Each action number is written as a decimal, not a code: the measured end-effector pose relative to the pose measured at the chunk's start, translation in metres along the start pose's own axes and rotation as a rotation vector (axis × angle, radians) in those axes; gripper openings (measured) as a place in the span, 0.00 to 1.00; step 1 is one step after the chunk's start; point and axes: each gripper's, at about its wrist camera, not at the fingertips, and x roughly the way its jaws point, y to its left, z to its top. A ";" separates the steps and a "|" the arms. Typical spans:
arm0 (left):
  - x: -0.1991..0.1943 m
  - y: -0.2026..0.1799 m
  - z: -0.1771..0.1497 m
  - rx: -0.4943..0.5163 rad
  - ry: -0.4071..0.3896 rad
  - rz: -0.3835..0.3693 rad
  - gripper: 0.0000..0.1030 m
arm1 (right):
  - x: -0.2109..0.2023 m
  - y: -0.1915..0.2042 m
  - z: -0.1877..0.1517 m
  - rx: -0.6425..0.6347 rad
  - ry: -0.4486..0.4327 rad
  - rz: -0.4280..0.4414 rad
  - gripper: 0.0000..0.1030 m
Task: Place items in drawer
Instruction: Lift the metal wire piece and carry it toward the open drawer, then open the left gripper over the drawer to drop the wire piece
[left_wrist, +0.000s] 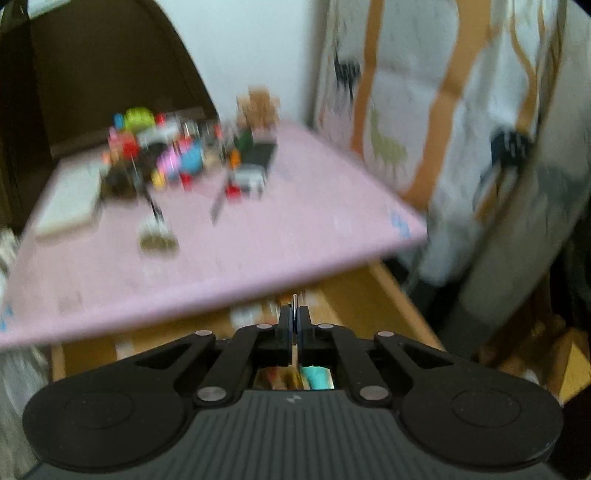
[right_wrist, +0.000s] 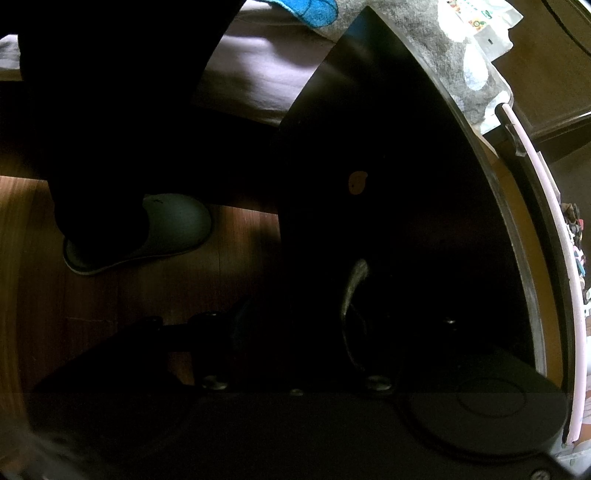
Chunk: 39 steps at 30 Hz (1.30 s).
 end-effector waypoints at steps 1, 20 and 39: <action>0.007 -0.002 -0.007 0.001 0.040 0.003 0.01 | 0.000 0.000 0.000 0.000 0.000 0.001 0.54; 0.096 -0.023 -0.041 0.088 0.319 0.139 0.01 | 0.000 0.000 0.000 -0.002 0.000 0.000 0.54; 0.066 -0.013 -0.032 0.027 0.219 0.159 0.52 | 0.000 0.002 0.001 0.002 0.003 -0.003 0.54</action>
